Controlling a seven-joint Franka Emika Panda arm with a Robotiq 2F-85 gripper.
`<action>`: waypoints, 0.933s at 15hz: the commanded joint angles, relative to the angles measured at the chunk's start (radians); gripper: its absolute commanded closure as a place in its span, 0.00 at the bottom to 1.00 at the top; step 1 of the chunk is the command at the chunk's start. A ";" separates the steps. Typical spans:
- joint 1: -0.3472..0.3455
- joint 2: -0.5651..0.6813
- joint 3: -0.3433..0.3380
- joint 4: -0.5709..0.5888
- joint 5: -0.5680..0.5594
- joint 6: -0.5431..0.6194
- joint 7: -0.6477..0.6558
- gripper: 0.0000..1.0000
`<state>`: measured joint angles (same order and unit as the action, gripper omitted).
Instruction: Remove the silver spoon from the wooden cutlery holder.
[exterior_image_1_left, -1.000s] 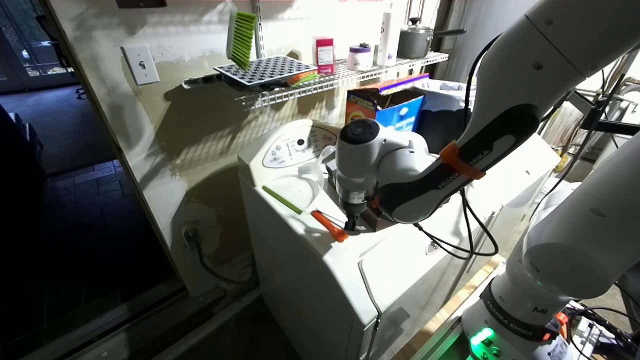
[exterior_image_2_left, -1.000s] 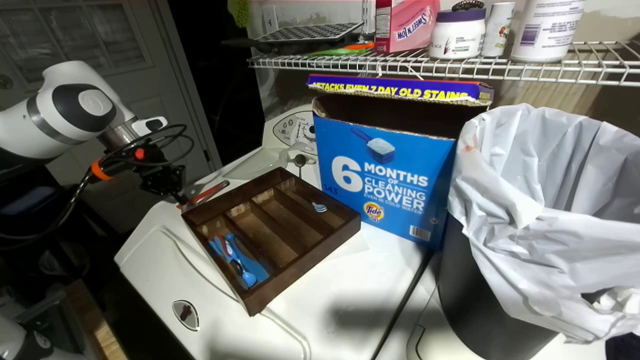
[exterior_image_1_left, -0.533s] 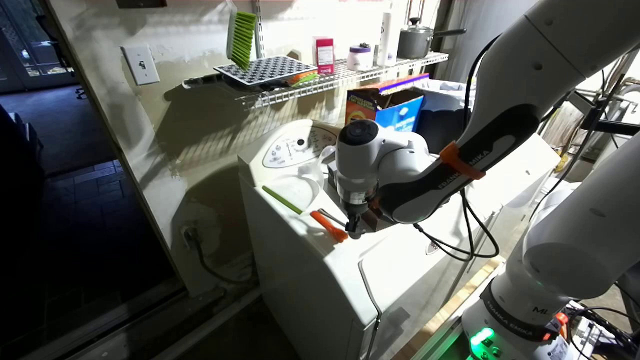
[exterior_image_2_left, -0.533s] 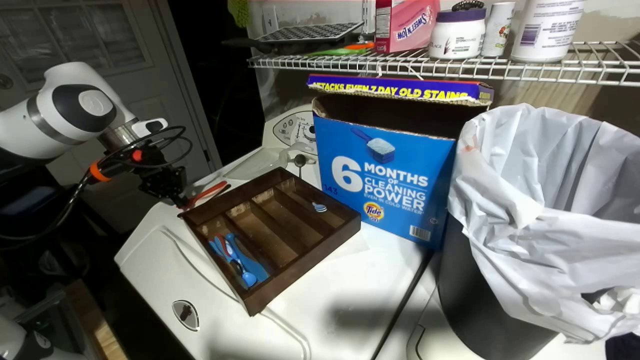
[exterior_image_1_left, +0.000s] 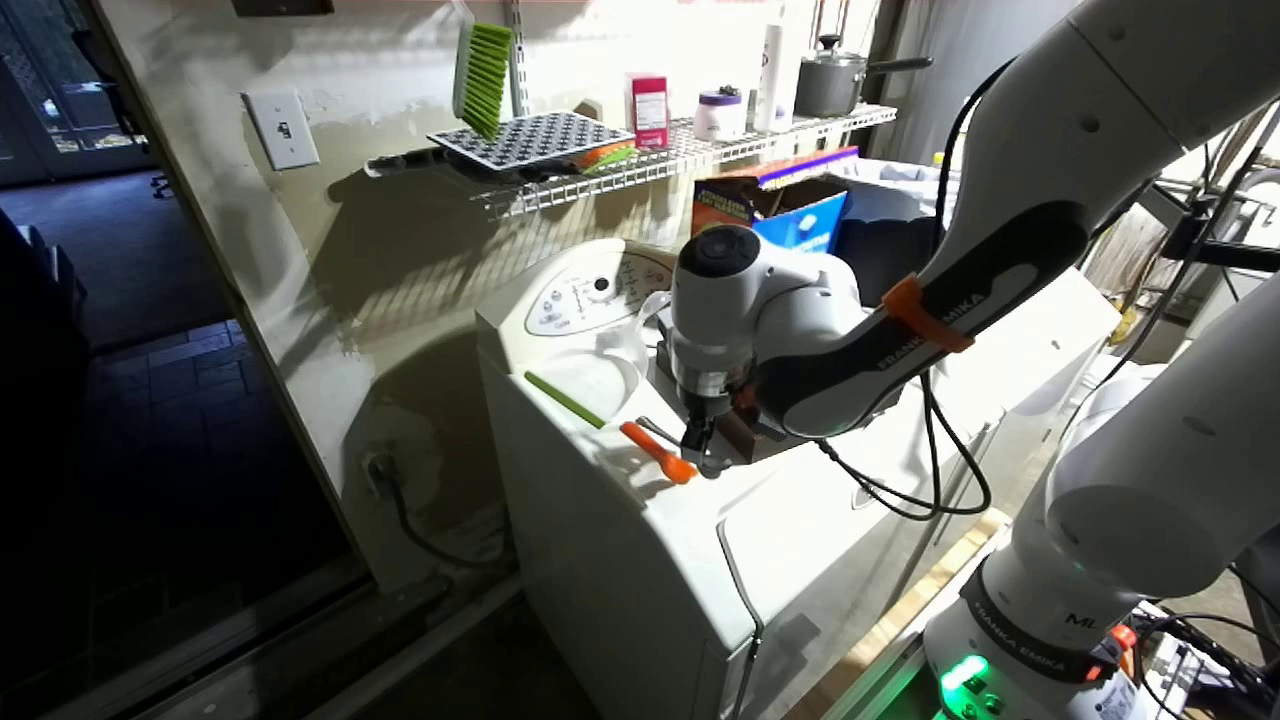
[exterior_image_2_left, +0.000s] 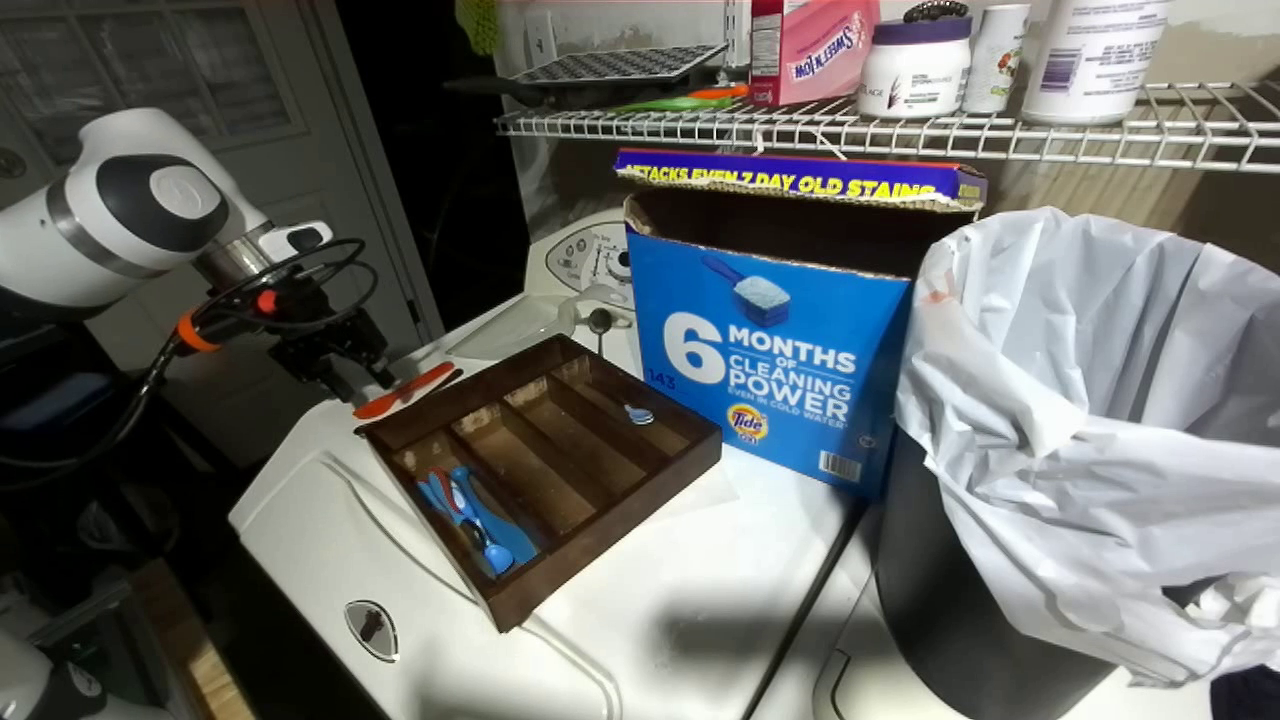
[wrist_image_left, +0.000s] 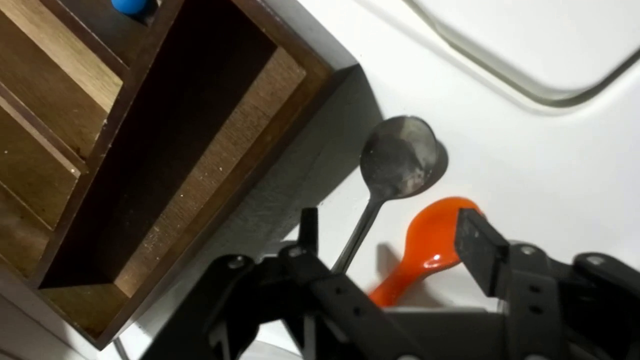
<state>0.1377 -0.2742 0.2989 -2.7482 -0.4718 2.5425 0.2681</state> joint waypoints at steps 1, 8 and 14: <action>-0.011 -0.084 -0.009 0.006 0.047 -0.006 0.057 0.00; -0.079 -0.192 0.009 0.032 0.094 -0.009 0.216 0.00; -0.120 -0.227 0.022 0.045 0.100 0.001 0.257 0.00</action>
<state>0.0363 -0.4974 0.3014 -2.7029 -0.3901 2.5418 0.5406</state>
